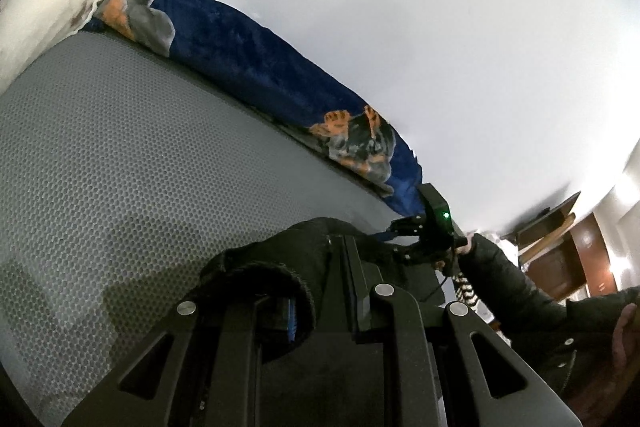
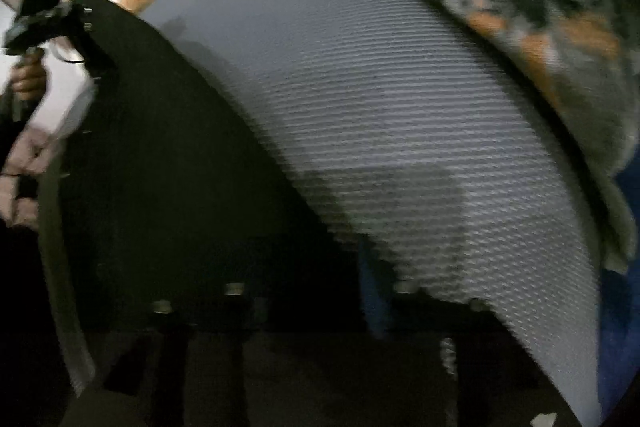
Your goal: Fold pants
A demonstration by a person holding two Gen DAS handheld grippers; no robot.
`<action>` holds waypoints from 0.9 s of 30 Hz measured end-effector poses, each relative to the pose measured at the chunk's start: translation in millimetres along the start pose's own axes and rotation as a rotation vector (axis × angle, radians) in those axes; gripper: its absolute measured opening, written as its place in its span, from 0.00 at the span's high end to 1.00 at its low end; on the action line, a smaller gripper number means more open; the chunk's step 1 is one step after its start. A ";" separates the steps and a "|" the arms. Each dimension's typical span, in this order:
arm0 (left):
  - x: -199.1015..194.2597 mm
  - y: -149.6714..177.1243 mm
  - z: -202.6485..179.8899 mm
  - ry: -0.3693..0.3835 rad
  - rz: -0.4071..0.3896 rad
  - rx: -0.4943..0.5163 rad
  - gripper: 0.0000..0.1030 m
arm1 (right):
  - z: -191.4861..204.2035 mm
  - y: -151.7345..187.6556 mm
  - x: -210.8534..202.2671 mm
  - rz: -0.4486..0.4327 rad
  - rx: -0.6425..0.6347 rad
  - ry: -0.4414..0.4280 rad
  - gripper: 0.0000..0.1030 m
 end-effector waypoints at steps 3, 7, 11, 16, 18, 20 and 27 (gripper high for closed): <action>2.5 -2.0 5.8 -0.014 0.004 0.003 0.82 | 1.2 3.6 -6.2 -0.017 0.025 0.073 0.88; 2.9 -6.3 15.5 -0.037 0.002 0.008 0.82 | 14.8 7.1 -15.8 -0.049 0.016 0.244 0.92; 3.2 -11.2 23.2 -0.081 -0.014 0.034 0.83 | 22.9 9.4 -27.2 -0.093 0.062 0.402 0.93; 9.5 -14.2 35.2 -0.132 -0.035 0.023 0.87 | 33.7 13.8 -35.1 -0.109 0.125 0.550 0.94; 10.8 -12.9 33.6 -0.133 -0.033 0.017 0.87 | 40.2 15.7 -42.8 -0.115 0.135 0.584 0.94; 6.0 -9.1 27.1 -0.129 -0.032 0.039 0.87 | 50.4 20.2 -53.7 -0.129 0.138 0.604 0.95; -42.0 11.9 13.1 -0.116 -0.039 0.093 0.87 | 110.4 46.0 -95.2 -0.197 0.180 0.635 0.95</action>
Point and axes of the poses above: each gripper's, at about its wrist camera, not at the fingertips, and x roughly the way its jaws point, z to its left, y to its underside, the point moved 8 cm from there along x, roughly the way its jaws point, and after that the axes turned 3 degrees about -x, right-handed, at the moved point
